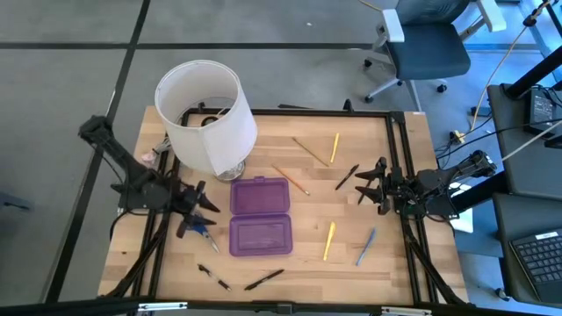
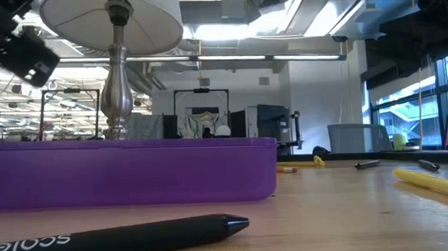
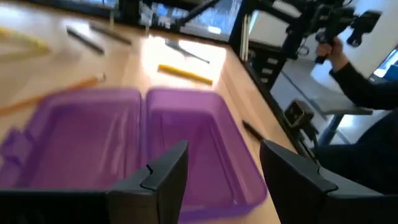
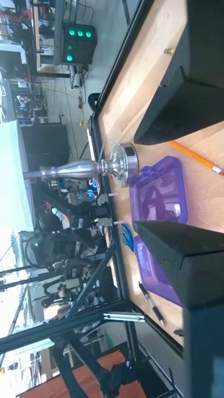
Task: Pick & place school supplies into a supply box
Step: Put the blue scissors into the purple supply box
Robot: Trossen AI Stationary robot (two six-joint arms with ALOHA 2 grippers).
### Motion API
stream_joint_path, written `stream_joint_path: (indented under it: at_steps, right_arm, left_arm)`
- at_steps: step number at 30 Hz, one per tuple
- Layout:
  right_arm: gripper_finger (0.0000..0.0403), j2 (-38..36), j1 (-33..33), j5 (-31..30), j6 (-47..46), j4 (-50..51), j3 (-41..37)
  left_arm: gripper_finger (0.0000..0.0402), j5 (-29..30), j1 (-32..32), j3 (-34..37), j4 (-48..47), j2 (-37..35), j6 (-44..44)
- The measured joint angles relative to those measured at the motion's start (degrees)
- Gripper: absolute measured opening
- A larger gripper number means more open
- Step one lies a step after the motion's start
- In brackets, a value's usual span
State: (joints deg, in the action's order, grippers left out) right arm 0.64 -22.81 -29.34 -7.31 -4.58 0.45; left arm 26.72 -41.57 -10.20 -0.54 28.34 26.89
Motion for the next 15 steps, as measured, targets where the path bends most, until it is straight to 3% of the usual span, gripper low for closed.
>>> stream_joint_path:
  at_steps: [4, 8, 15]
  right_arm:
    - [0.0215, 0.0, 0.0, 0.0, -1.5, 0.0, 0.0]
    - [0.0215, 0.0, 0.0, 0.0, -3.3, 0.0, 0.0]
    - [0.0215, 0.0, 0.0, 0.0, -4.6, 0.0, 0.0]
  left_arm:
    - [0.0189, 4.4, -5.3, -0.3, 0.2, 5.7, 8.1]
    - [0.0191, 4.9, -8.9, -5.4, -2.3, 11.3, 13.5]
    - [0.0189, 1.0, -12.2, -22.4, -31.3, 21.4, 19.7]
